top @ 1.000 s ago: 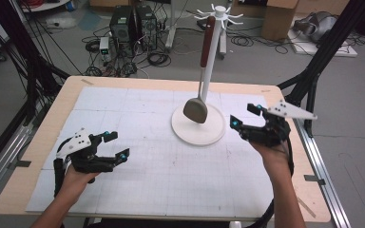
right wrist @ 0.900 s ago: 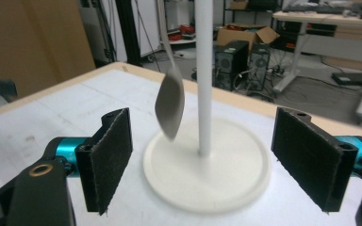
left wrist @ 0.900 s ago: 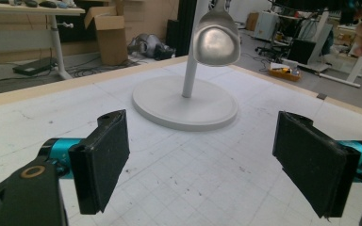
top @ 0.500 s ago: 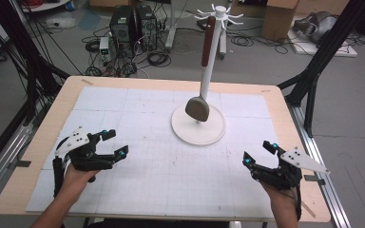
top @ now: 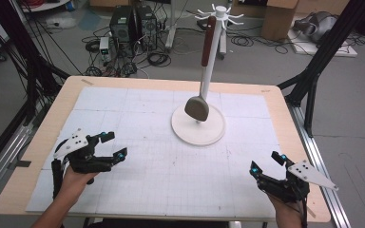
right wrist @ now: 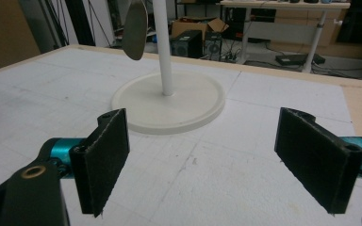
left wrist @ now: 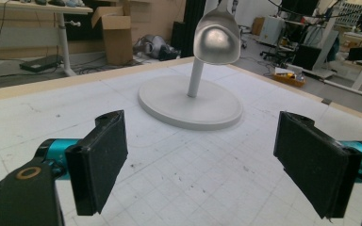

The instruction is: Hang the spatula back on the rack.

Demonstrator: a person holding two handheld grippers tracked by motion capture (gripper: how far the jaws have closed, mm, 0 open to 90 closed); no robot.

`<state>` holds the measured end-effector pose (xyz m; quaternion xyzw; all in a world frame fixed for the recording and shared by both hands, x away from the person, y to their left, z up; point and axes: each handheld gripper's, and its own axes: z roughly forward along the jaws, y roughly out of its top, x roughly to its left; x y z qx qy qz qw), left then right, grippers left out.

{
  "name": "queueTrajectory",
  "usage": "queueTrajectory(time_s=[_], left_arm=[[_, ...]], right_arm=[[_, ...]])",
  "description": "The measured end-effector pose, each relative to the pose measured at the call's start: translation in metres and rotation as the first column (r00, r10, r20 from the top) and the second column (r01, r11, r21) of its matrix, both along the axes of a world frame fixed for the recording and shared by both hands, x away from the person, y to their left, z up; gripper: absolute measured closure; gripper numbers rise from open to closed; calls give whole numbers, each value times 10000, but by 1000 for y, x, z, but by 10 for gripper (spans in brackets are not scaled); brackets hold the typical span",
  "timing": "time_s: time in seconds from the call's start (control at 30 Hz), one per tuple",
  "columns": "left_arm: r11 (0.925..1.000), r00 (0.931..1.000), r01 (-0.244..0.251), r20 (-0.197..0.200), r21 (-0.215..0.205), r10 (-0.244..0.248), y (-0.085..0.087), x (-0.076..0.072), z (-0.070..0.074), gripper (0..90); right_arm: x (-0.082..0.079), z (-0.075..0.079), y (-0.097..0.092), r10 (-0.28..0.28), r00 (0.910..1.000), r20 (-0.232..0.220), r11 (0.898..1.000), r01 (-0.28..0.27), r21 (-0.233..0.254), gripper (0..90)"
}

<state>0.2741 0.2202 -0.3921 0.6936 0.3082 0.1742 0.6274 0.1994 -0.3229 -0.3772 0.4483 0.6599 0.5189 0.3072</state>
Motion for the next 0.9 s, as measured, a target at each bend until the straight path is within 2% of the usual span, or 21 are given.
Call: queueTrajectory(time_s=[0.17,0.43,0.73,0.9], left_arm=[[10000,10000,-27,-3,-90,27,0,-2,0,187],[10000,10000,-12,-69,8,12,0,-3,-2,189],[10000,9999,-4,-106,55,4,-1,-2,-3,192],[10000,9999,-22,-127,-48,22,-2,-2,-3,194]], right_arm=[[-2,0,0,-69,10000,48,10000,69,-66,175],[-2,-1,-3,-148,9999,32,9999,148,-20,175],[0,-2,-1,-99,10000,-12,9997,99,-206,176],[1,-3,-2,-107,9999,-64,9998,106,-182,175]])
